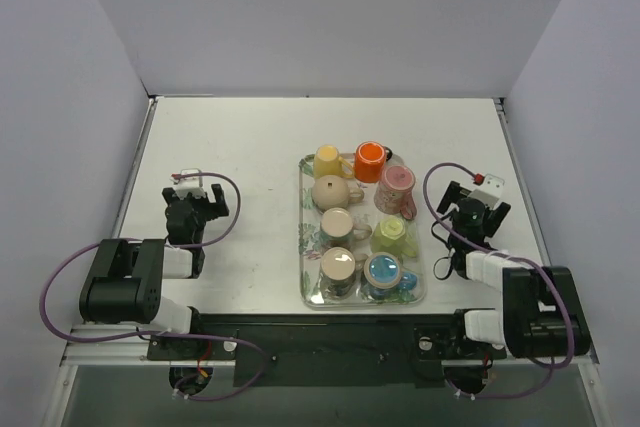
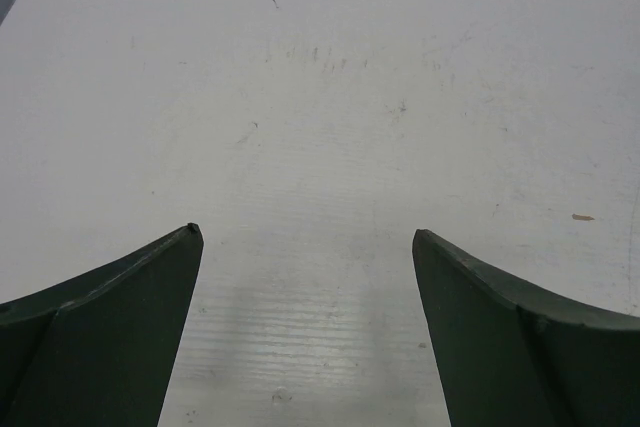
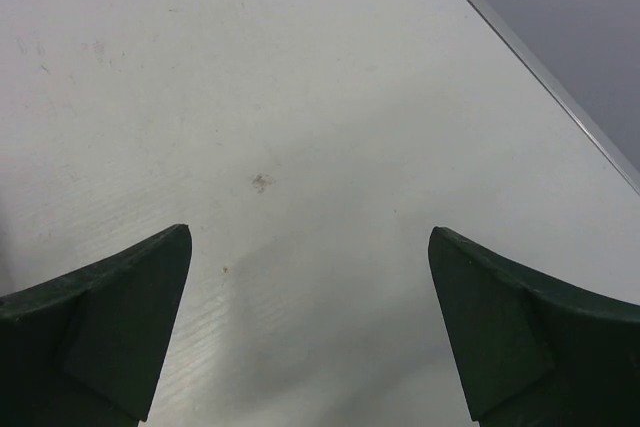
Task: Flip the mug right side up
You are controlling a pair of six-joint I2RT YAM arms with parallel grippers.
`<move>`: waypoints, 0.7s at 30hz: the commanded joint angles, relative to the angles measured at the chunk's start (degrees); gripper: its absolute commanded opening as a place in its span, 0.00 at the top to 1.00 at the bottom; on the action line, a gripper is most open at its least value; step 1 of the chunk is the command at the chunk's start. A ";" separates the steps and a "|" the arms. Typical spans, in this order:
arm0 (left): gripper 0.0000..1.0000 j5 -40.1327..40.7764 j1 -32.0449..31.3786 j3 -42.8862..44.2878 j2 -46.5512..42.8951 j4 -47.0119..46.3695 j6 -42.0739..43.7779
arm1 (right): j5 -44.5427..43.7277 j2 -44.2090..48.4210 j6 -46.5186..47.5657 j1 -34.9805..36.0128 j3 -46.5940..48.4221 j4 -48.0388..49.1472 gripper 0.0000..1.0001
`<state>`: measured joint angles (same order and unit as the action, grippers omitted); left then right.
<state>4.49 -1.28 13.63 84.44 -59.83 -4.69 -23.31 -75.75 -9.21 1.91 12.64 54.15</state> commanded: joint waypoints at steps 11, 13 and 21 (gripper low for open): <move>0.05 -13.41 6.62 22.27 -3.59 32.28 -2.16 | 16.97 20.63 -13.73 3.60 20.75 -52.10 0.05; 0.05 -19.31 8.04 28.69 -4.02 41.61 -1.99 | 17.33 20.99 -13.64 7.73 22.33 -57.89 0.05; 0.06 -27.61 7.87 42.18 -6.05 69.83 3.64 | 32.37 24.41 -19.93 11.97 20.67 -67.59 0.12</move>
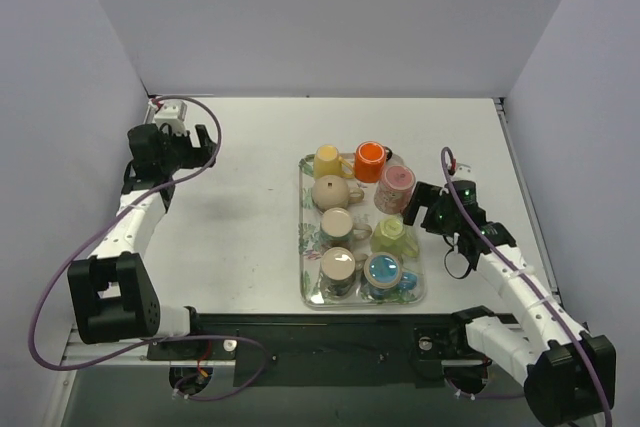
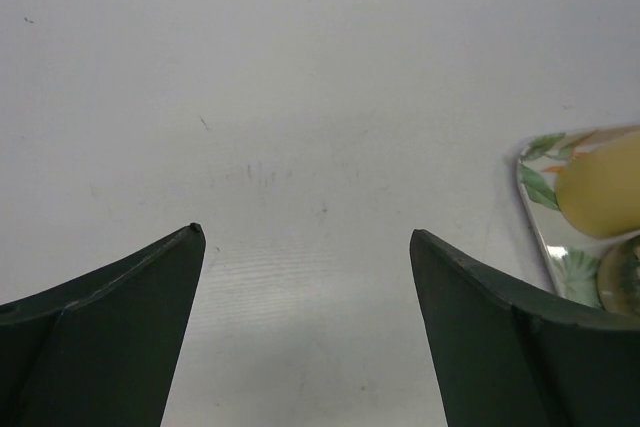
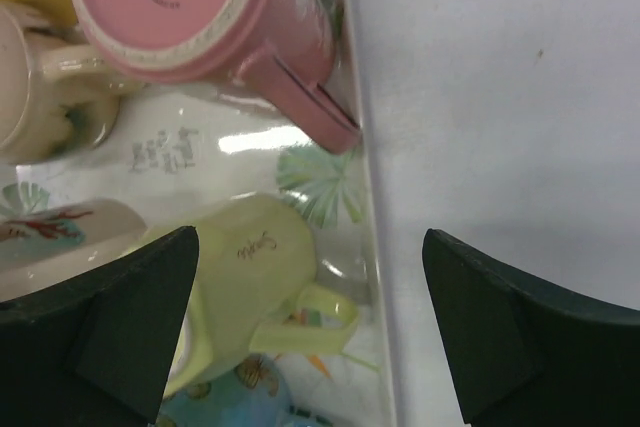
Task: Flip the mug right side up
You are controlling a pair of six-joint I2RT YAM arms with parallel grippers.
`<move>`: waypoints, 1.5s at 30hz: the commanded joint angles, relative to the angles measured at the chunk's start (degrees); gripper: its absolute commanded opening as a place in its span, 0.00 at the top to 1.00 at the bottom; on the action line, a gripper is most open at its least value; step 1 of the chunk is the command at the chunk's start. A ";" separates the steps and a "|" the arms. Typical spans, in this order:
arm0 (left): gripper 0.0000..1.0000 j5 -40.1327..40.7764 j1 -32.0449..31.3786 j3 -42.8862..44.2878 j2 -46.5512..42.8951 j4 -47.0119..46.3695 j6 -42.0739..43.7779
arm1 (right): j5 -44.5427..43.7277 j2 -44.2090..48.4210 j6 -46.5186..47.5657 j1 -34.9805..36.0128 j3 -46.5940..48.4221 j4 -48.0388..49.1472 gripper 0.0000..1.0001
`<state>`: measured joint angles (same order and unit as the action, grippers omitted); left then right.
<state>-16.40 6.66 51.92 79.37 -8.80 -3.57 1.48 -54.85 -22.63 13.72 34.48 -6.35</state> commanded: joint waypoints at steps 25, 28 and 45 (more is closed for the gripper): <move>0.14 -6.97 -0.15 4.07 -0.89 19.96 0.50 | 3.09 18.73 -79.92 0.08 -21.37 -0.87 0.19; 0.15 -6.62 -0.15 4.59 -0.54 20.40 0.67 | 3.01 16.10 -80.38 1.92 -20.86 0.46 0.19; 0.17 -6.62 -0.15 5.03 -0.18 20.75 1.29 | -0.59 13.27 -78.01 2.63 -20.60 1.53 0.88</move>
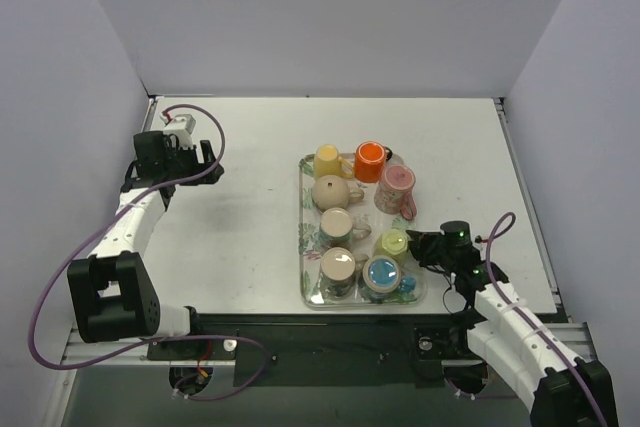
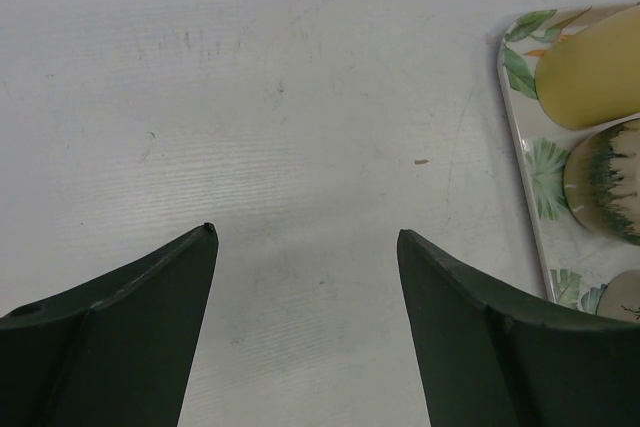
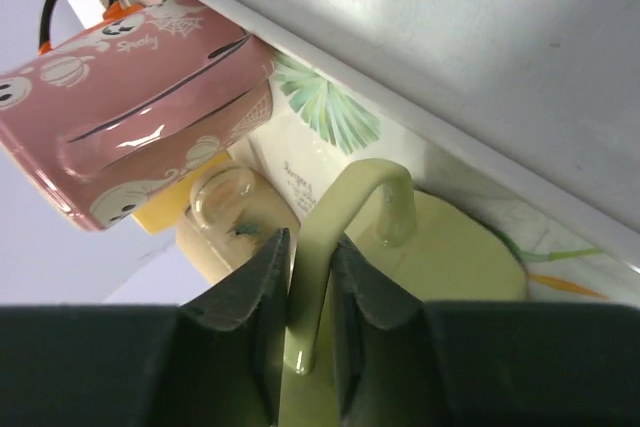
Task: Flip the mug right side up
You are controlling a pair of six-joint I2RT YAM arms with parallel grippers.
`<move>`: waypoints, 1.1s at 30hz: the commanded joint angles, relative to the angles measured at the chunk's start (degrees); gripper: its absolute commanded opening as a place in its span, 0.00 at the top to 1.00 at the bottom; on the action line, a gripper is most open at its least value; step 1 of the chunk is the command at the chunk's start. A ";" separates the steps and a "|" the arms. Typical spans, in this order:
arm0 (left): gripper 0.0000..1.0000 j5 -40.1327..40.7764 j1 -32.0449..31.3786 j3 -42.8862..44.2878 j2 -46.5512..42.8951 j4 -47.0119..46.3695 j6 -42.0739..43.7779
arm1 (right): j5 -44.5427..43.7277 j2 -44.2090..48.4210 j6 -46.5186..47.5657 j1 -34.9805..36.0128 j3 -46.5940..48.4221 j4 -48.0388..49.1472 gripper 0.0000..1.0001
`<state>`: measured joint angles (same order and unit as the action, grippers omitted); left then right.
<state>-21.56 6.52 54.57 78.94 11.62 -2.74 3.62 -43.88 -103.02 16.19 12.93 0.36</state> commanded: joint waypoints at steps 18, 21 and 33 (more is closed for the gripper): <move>0.18 -3.40 -4.32 7.04 0.78 4.99 5.47 | -4.06 2.74 42.10 0.69 12.83 -3.53 1.00; 0.18 -3.49 -4.94 7.31 0.96 5.17 5.64 | -1.78 3.71 47.11 1.04 10.72 2.33 1.00; 0.18 -2.25 -8.46 8.97 1.75 6.83 7.04 | 0.33 9.86 71.98 6.75 5.44 18.18 1.00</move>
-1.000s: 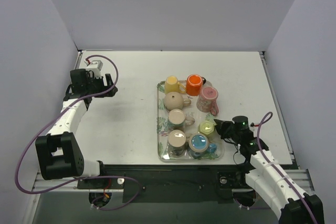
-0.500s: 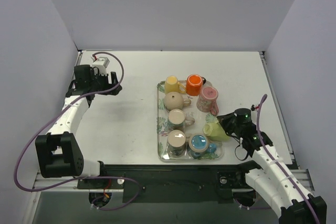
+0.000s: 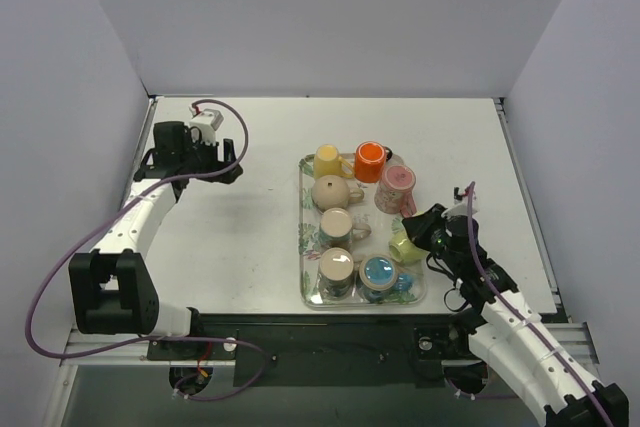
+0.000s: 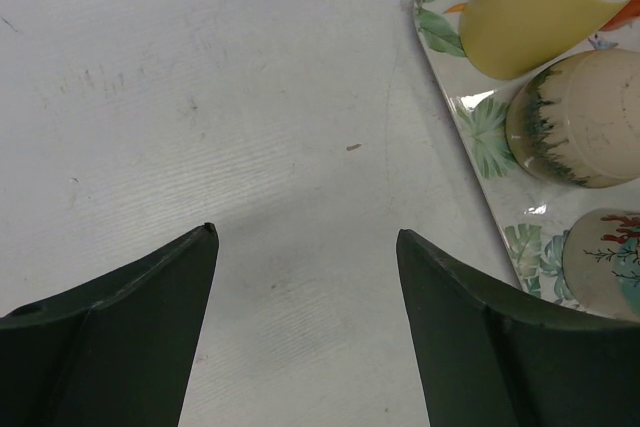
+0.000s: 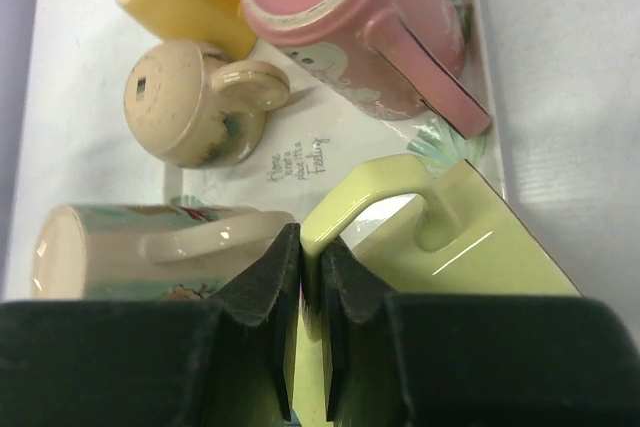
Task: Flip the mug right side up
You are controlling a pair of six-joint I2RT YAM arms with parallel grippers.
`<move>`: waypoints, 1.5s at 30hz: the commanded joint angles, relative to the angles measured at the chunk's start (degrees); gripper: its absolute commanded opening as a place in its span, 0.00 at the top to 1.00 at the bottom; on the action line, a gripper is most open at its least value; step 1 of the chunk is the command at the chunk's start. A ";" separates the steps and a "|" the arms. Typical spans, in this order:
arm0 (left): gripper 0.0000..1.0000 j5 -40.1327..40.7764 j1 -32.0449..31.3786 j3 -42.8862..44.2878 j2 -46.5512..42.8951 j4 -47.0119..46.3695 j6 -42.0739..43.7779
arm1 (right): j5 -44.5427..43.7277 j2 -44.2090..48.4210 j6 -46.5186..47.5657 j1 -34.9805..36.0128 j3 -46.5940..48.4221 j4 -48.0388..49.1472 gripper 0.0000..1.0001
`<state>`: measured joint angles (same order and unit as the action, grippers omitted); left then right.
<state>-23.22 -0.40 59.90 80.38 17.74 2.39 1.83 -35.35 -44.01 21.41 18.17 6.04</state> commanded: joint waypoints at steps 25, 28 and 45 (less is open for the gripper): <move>0.10 -34.35 -16.73 31.94 7.77 33.06 32.93 | 36.03 -8.85 47.26 3.29 17.23 10.75 1.00; 0.08 -34.00 -19.19 33.78 7.69 36.48 38.46 | 43.23 -11.22 48.14 3.20 22.07 7.77 1.00; 0.06 -37.59 -28.25 54.44 10.41 57.77 62.22 | 54.07 -15.62 57.54 11.11 38.07 -3.49 1.00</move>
<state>-56.14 -26.74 109.43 88.73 74.89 66.37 51.88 -50.70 10.44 30.74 52.64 -2.37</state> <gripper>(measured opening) 0.939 0.055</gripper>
